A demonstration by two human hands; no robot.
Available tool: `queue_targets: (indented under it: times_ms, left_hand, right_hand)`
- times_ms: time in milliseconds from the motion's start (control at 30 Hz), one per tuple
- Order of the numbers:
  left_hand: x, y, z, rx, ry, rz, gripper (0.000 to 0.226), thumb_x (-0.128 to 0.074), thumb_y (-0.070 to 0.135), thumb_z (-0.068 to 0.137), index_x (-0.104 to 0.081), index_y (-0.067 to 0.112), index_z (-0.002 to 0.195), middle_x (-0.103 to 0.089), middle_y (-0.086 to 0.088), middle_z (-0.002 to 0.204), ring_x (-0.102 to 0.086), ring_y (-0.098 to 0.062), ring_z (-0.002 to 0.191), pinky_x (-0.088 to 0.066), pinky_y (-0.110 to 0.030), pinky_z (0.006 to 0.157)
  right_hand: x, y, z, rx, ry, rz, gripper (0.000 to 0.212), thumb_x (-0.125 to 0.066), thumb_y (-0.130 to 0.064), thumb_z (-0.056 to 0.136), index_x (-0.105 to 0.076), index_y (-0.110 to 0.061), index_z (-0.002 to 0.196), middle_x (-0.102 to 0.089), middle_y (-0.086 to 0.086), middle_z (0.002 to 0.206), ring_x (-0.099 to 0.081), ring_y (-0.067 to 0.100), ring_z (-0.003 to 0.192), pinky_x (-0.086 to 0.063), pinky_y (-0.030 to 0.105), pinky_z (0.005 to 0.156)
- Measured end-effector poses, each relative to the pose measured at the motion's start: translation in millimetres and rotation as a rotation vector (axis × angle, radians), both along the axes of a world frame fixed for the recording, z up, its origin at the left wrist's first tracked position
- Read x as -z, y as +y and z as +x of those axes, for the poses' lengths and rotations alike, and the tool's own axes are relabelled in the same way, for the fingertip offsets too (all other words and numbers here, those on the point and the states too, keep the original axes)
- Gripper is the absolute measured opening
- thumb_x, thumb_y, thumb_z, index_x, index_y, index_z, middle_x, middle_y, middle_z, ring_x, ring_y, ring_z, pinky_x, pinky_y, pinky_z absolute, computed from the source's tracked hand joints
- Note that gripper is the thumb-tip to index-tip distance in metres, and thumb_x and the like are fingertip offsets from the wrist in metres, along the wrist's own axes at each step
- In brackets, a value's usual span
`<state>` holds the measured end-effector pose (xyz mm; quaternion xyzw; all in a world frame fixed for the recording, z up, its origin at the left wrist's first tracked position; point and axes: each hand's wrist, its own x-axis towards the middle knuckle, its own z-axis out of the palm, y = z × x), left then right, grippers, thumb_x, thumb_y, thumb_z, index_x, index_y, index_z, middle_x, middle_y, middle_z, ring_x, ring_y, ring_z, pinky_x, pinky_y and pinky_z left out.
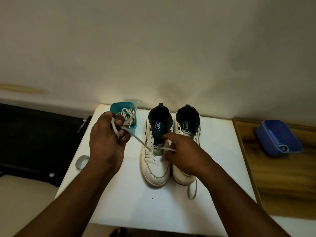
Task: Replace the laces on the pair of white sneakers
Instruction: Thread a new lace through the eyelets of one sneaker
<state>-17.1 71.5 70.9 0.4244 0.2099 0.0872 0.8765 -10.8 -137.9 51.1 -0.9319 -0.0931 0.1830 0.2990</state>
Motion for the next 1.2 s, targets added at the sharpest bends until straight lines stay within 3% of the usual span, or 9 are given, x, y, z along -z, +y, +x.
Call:
queue_targets:
  times_ms: [100,300,433,533,633,833,1033,1100,1200]
  left_hand:
    - [14.7,9.7,-1.9,-0.075,0.082,0.789,0.034,-0.046,0.027,0.107,-0.055,0.021,0.075,-0.061,0.009,0.071,-0.056,-0.005,0.062,-0.044,-0.019,0.055]
    - [51.9,4.1,-17.5,0.753,0.35,1.53,0.037,-0.055,0.072,0.089,-0.066,0.036,0.093,-0.071,0.01,0.079,-0.069,-0.012,0.088,-0.053,-0.034,0.081]
    - [44.9,-12.7,-23.4,0.675,0.377,1.898,0.047,-0.047,0.08,0.088,-0.07,0.049,0.115,-0.04,0.005,0.154,-0.027,-0.029,0.145,-0.023,-0.056,0.112]
    - [44.1,-12.8,-20.8,0.687,0.397,1.909,0.053,-0.043,0.086,0.083,-0.072,0.049,0.109,-0.027,0.003,0.164,0.002,-0.034,0.156,0.006,-0.069,0.116]
    - [47.3,-9.8,-19.5,0.741,0.365,1.851,0.038,-0.055,0.074,0.088,-0.072,0.044,0.104,-0.036,0.009,0.159,0.002,-0.03,0.157,0.007,-0.068,0.118]
    - [43.6,-8.3,-13.2,0.361,0.11,1.416,0.027,-0.064,0.054,0.082,-0.057,0.035,0.064,-0.067,0.015,0.12,-0.053,-0.017,0.125,-0.036,-0.059,0.111]
    - [28.3,-19.3,-18.5,0.241,0.003,0.969,0.021,-0.06,0.034,0.086,-0.065,0.016,0.076,-0.071,0.014,0.098,-0.062,0.001,0.094,-0.049,-0.032,0.089]
    - [28.7,-20.3,-21.8,0.28,0.052,1.061,0.03,-0.056,0.051,0.09,-0.068,0.024,0.086,-0.069,0.013,0.093,-0.061,-0.004,0.091,-0.046,-0.03,0.078]
    - [28.6,-18.1,-23.2,0.184,-0.019,1.509,0.041,-0.052,0.064,0.091,-0.059,0.033,0.116,-0.061,0.012,0.12,-0.055,-0.004,0.108,-0.05,-0.031,0.09]
  right_hand:
    - [-18.0,-9.5,4.0,0.061,-0.061,-0.034,0.055,-0.077,-0.027,0.09,-0.054,-0.038,0.139,-0.065,-0.013,0.106,-0.066,0.012,0.098,-0.057,0.034,0.085]
    - [-68.1,-14.1,5.5,0.142,-0.146,0.219,0.027,-0.077,-0.031,0.091,-0.068,-0.036,0.115,-0.064,-0.01,0.081,-0.063,0.003,0.072,-0.054,0.028,0.07]
    - [-89.5,-9.1,-0.3,0.11,-0.05,0.487,0.023,-0.077,-0.018,0.091,-0.071,-0.029,0.11,-0.074,-0.003,0.083,-0.067,0.025,0.074,-0.052,0.037,0.068]
    - [-89.4,-8.6,0.1,0.137,-0.011,0.614,0.021,-0.075,-0.012,0.092,-0.073,-0.025,0.109,-0.071,-0.002,0.076,-0.058,0.025,0.069,-0.046,0.038,0.066]
    - [-85.7,-7.8,1.5,0.177,0.011,0.692,0.02,-0.071,-0.007,0.094,-0.072,-0.016,0.111,-0.066,-0.009,0.067,-0.062,0.004,0.066,-0.047,0.018,0.067]
    - [-92.2,-9.1,3.4,0.246,-0.064,0.794,0.016,-0.068,-0.011,0.095,-0.074,-0.019,0.108,-0.072,0.0,0.08,-0.065,0.006,0.071,-0.049,0.025,0.074]
    - [-84.7,-7.2,3.5,0.248,-0.124,0.711,0.021,-0.07,-0.011,0.096,-0.073,-0.026,0.11,-0.063,-0.006,0.082,-0.062,0.012,0.078,-0.054,0.033,0.08]
    - [-80.6,-3.9,2.0,0.206,-0.138,0.585,0.02,-0.071,-0.014,0.096,-0.072,-0.029,0.11,-0.066,-0.011,0.086,-0.064,0.009,0.077,-0.055,0.03,0.078]
    - [-79.4,-1.0,-3.3,0.069,-0.138,0.337,0.018,-0.07,-0.022,0.097,-0.069,-0.036,0.109,-0.067,-0.012,0.089,-0.062,0.001,0.068,-0.048,0.02,0.065]
